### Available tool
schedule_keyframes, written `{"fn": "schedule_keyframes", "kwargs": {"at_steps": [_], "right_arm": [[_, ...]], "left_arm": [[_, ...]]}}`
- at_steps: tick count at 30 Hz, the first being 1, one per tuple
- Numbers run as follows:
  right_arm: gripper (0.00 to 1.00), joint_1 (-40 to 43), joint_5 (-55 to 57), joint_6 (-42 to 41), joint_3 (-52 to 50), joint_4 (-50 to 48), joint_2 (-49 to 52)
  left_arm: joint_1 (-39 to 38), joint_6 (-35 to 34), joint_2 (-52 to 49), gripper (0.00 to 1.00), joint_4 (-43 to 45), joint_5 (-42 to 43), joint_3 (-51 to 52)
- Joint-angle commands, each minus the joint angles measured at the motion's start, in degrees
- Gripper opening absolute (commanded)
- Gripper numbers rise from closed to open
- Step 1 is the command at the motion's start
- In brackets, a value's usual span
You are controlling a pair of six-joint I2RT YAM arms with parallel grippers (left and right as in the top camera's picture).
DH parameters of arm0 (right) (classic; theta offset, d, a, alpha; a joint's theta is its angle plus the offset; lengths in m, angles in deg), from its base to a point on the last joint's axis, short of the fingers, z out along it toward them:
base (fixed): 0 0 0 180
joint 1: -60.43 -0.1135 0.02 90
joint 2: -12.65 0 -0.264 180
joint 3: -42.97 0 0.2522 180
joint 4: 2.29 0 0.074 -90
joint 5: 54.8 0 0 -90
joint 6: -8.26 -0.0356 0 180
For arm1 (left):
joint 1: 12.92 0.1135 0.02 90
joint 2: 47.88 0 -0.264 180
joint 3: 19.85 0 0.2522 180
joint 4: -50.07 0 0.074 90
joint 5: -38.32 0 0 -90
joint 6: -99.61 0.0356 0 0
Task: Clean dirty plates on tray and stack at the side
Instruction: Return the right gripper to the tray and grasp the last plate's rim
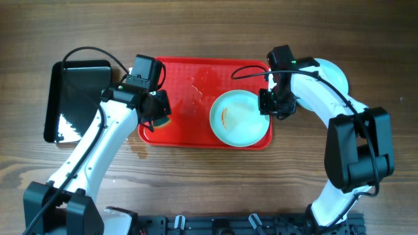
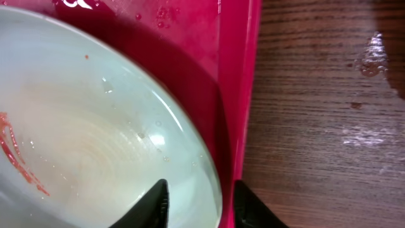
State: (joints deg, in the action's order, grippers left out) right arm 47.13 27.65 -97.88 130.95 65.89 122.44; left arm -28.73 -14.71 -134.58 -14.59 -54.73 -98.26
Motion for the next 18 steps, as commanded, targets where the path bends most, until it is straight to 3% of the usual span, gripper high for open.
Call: {"fn": "schedule_keyframes", "kwargs": {"at_steps": [1,6,10,18], "right_arm": [[0.29,0.0,1.2,-0.6,-1.4,-0.3,-1.4],[0.29,0.0,-0.4,-0.6,-4.6,-1.8,-1.4],[0.17,0.0,-4.7,-0.5,-5.5,-3.3,-1.4],[0.05,0.0,-8.6,-1.2,-5.4,-5.6,-1.4]], "left_arm": [[-0.2,-0.6,-0.4,0.04,0.7,0.7,0.5],[-0.2,-0.6,-0.4,0.04,0.7,0.7,0.5],[-0.2,-0.5,-0.4,0.04,0.7,0.7,0.5],[-0.2,-0.6,-0.4,0.04,0.8,0.7,0.5]]}}
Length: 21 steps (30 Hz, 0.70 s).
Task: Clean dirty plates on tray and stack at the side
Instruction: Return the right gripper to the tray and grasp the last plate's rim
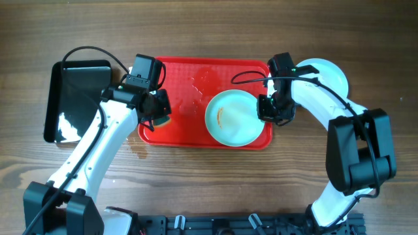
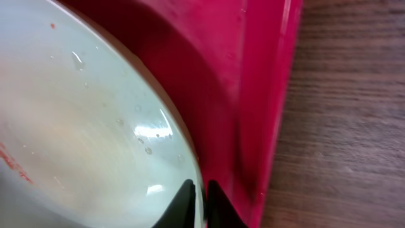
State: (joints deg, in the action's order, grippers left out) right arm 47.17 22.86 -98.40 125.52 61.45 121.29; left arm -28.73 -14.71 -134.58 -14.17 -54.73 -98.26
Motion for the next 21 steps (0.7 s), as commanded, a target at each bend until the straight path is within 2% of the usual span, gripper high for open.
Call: {"fn": "schedule_keyframes", "kwargs": {"at_steps": [1,6,9,12,16,18,20,21], "right_arm": [[0.04,0.0,-4.8,-1.2,0.0,-1.7,-0.3],[0.05,-1.2,-9.2,-3.1,-0.2,-6.8,-0.3],[0.12,-3.8,-8.0,-4.6,-1.4,-11.1,-0.2],[0.11,-7.2,-3.5,-9.1,-2.0,-14.4,0.8],[0.12,-8.9,-3.5,-10.3,-2.0,-17.7,1.3],[0.14,-9.0,-3.5,-12.0,-2.0,-18.5,1.3],[0.20,-9.0,-3.5,-12.0,-2.0,-18.8,1.3],[0.26,-9.0,-3.3,-12.0,-2.0,-18.9,1.3]], "left_arm": [[-0.2,-0.6,-0.4,0.04,0.4,0.7,0.5],[-0.2,-0.6,-0.4,0.04,0.9,0.7,0.5],[-0.2,-0.5,-0.4,0.04,0.9,1.3,0.5],[-0.2,-0.6,-0.4,0.04,0.9,1.8,0.5],[-0.2,-0.5,-0.4,0.04,1.0,1.8,0.5],[-0.2,-0.5,-0.4,0.04,1.0,1.8,0.5],[-0.2,-0.5,-0.4,0.04,1.1,1.8,0.5],[-0.2,-0.5,-0.4,0.04,1.3,2.0,0.5]]}}
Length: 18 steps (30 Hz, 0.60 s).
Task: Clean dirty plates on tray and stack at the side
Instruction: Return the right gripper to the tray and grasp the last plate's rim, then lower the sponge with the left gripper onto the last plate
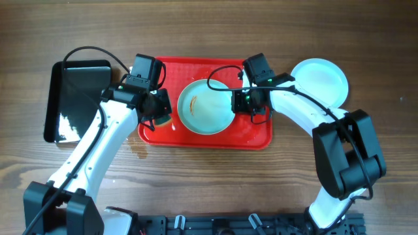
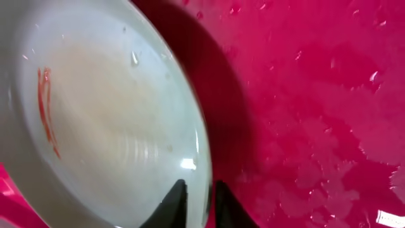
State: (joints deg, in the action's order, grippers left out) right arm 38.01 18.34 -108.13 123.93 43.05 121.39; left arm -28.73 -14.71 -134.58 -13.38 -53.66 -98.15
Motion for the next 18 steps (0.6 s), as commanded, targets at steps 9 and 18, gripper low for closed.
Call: {"fn": "schedule_keyframes", "kwargs": {"at_steps": [9,18], "right_arm": [[0.25,0.2,6.8,-6.6,-0.4,-1.0,1.7],[0.04,-0.3,6.6,-8.7,-0.5,-3.3,1.7]], "left_arm": [[-0.2,-0.6,-0.4,0.04,1.3,1.2,0.4],[-0.2,-0.5,-0.4,0.04,4.3,7.3,0.5]]}}
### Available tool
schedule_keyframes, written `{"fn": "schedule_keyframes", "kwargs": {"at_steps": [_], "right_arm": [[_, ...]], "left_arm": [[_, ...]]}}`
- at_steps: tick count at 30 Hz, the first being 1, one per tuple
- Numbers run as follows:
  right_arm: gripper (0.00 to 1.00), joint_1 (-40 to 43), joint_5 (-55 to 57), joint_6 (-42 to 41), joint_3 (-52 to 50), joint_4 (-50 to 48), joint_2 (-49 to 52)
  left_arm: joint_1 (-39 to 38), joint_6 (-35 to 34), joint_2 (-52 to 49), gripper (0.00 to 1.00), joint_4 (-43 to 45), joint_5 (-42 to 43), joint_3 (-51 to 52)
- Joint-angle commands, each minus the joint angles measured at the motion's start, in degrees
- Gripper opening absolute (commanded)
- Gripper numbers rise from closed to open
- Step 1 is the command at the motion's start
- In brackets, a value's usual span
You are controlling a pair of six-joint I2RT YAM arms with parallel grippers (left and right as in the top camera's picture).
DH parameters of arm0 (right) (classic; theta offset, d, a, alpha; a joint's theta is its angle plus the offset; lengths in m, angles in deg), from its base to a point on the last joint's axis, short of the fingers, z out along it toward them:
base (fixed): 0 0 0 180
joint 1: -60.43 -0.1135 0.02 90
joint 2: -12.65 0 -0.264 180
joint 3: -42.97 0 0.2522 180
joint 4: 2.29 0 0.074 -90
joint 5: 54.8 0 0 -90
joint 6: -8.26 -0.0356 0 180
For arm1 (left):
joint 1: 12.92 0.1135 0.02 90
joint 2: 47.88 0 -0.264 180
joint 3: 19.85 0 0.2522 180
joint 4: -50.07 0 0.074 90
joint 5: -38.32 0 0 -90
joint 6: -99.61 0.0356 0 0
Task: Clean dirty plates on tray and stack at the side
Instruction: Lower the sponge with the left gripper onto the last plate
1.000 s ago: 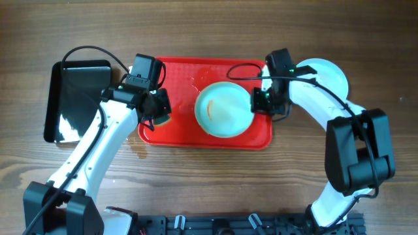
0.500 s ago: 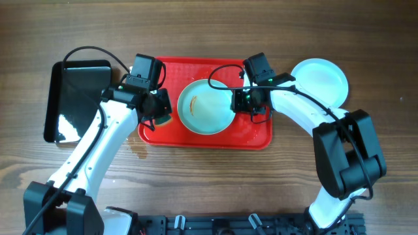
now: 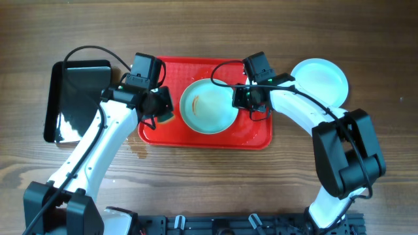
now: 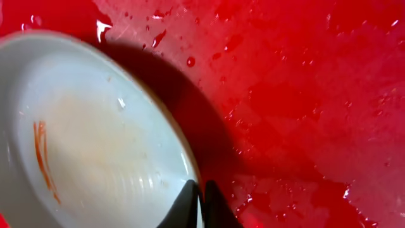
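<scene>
A pale green plate (image 3: 209, 106) with a red smear (image 4: 42, 158) sits in the middle of the red tray (image 3: 255, 137). My right gripper (image 3: 250, 103) is shut on the plate's right rim, and its fingertips (image 4: 197, 191) pinch the edge. At the plate's left edge my left gripper (image 3: 161, 109) is shut on a yellow-green sponge (image 3: 168, 119). A clean pale plate (image 3: 321, 79) lies on the table to the right of the tray.
A black tray (image 3: 73, 98) lies at the far left of the wooden table (image 3: 366, 39). Water drops and wet patches cover the red tray's floor (image 4: 297, 114). A small wet spot lies on the table below the tray's left corner.
The plate has shifted slightly and its left edge now nearly meets the sponge. My left gripper has moved a little to the right. The right gripper still pinches the rim.
The plate first lay at the tray's right end with my right gripper open around its right rim. Then the gripper was shut on the rim. Later the plate stood in the tray's middle, and now it is beside the sponge in my left gripper.
</scene>
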State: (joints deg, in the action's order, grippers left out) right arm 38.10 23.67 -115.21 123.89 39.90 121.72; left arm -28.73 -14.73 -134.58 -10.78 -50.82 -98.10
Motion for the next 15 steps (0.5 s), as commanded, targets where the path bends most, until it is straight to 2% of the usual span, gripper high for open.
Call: {"fn": "schedule_keyframes", "kwargs": {"at_steps": [1,7,11,15], "right_arm": [[0.04,-0.7,1.2,-1.3,-0.5,-0.1,1.4],[0.04,-4.1,1.3,0.5,-0.5,-2.8,1.4],[0.04,-5.3,1.1,2.2,-0.5,-4.5,1.4],[0.04,-5.8,0.9,6.4,-0.5,-4.3,1.4]], "left_arm": [[-0.2,-0.5,-0.4,0.04,2.6,5.2,0.7],[-1.4,0.1,-0.4,0.04,12.3,11.5,5.0],[-2.9,0.7,-0.4,0.04,18.2,11.8,8.1],[-3.4,1.6,-0.6,0.04,20.4,11.7,9.4]]}}
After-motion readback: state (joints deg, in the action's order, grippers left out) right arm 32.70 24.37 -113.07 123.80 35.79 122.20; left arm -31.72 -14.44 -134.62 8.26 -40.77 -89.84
